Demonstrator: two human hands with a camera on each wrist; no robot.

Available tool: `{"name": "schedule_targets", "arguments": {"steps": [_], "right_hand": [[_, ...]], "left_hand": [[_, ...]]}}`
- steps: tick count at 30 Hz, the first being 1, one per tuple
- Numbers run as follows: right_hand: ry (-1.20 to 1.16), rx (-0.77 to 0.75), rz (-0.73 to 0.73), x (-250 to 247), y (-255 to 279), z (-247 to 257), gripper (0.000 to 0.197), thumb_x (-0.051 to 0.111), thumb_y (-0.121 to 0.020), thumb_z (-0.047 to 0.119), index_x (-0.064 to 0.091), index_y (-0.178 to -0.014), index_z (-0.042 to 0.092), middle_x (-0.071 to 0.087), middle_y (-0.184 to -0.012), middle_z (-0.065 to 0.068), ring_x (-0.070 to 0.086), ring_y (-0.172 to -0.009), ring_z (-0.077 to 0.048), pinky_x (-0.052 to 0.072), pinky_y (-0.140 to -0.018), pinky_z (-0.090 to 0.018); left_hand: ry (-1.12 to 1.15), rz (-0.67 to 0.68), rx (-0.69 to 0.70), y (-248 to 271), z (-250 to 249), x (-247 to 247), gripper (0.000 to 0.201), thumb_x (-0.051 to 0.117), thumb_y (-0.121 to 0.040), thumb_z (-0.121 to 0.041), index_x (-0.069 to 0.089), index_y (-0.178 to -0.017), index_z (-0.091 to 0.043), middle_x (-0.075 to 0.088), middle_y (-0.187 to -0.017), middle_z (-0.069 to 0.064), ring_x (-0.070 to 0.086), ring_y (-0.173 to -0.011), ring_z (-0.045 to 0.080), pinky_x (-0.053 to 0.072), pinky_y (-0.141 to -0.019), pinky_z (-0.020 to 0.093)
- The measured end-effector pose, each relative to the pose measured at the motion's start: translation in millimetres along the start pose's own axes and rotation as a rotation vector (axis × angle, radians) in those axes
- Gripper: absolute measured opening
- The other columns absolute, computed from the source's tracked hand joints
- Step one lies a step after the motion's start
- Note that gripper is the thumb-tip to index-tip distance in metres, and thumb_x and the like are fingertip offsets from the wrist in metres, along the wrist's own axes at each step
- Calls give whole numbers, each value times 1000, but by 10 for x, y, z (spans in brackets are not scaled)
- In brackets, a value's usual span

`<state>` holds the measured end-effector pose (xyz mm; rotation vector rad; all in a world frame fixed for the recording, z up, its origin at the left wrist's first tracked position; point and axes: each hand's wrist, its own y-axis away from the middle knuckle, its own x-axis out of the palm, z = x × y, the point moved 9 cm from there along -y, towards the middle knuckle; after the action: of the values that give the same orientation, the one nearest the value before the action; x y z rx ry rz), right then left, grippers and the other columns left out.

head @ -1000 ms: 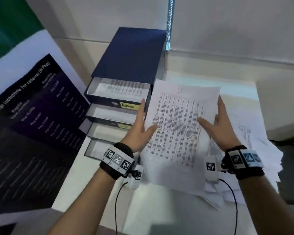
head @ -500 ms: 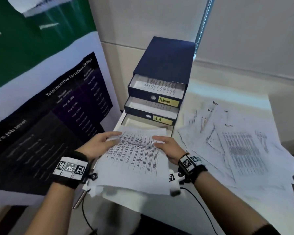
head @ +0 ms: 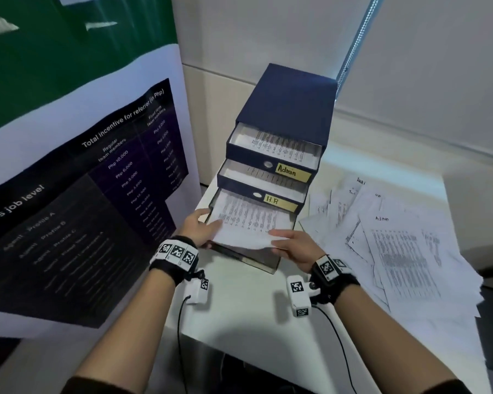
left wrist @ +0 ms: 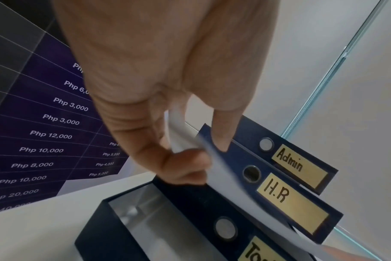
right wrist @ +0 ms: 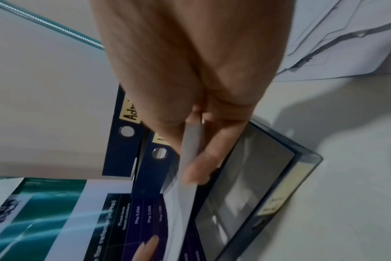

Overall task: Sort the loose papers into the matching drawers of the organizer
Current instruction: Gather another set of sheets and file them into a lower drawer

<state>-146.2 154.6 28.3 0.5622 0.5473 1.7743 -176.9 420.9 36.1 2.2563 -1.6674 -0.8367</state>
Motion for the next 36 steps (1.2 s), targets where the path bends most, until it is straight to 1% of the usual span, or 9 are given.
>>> {"name": "schedule_targets", "arguments": {"steps": [2, 4, 10, 15, 18, 24, 27, 31, 36], "right_hand": [[-98, -35, -112, -112, -101, 91, 21, 61, -87, -13, 67, -103, -1, 64, -118, -23, 68, -85, -22, 58, -63, -17], [-114, 4, -104, -131, -141, 90, 16, 63, -88, -10, 67, -102, -3, 67, -107, -23, 69, -79, -23, 59, -61, -20], [-91, 38, -50, -154, -236, 133, 25, 59, -90, -10, 60, -115, -12, 67, -86, -21, 68, -68, -21, 61, -69, -26], [-104, 6, 42, -277, -347, 259, 27, 60, -93, -2, 62, -120, -6, 69, -99, -21, 71, -78, -22, 61, -80, -30], [-70, 6, 34, -693, -331, 149, 24, 59, -95, 3, 64, -117, -5, 69, -108, -25, 71, -77, -22, 60, -80, -30], [-86, 45, -163, -1303, -366, -29, 24, 61, -92, -3, 63, -115, -8, 65, -110, -33, 62, -92, -35, 46, -101, -59], [15, 38, -149, -1164, -364, 43, 21, 58, -94, -2, 63, -114, -8, 65, -98, -26, 58, -79, -29, 56, -79, -45], [301, 37, -109, -945, -333, 93, 15, 57, -92, -1, 70, -97, -5, 67, -83, -17, 56, -57, -16, 51, -57, -28], [738, -311, -118, -538, -246, 531, 25, 53, -84, 6, 77, -81, 12, 67, -64, 7, 51, -45, 0, 39, -49, -9]], "left_hand": [[78, 7, -30, -80, 15, 59, 28, 67, -89, -2, 64, -117, -2, 59, -66, 15, 52, -40, 14, 46, -40, 20], [70, -44, 18, -147, -42, 75, 20, 65, -87, 5, 70, -106, 4, 61, -60, 13, 54, -41, 13, 52, -45, 19], [-357, -115, 239, -395, -373, 275, 18, 60, -90, -9, 76, -84, -14, 73, -90, 9, 68, -90, 27, 53, -83, 29], [-1155, -151, 419, -468, -535, 613, 47, 34, -99, -51, 73, -113, -28, 53, -131, 11, 45, -117, 28, 38, -96, 41], [-1218, -113, 395, -582, -483, 714, 53, 28, -99, -54, 73, -114, -30, 52, -131, 11, 43, -120, 29, 36, -99, 41], [-1165, -56, 368, -682, -556, 893, 48, 34, -99, -47, 74, -103, -22, 63, -123, 10, 52, -118, 27, 34, -101, 40], [-988, 10, 347, -761, -564, 956, 30, 55, -93, -39, 68, -106, -16, 68, -111, 10, 62, -105, 29, 46, -95, 36], [-1039, -84, 143, -896, -547, 883, 74, 71, -80, -53, 51, -134, -7, 39, -145, 22, 47, -128, 36, 45, -105, 41], [-1168, -120, 30, -1024, -535, 1006, 99, 63, -76, -72, 43, -139, 1, 32, -149, 32, 35, -137, 40, 35, -110, 41]]}}
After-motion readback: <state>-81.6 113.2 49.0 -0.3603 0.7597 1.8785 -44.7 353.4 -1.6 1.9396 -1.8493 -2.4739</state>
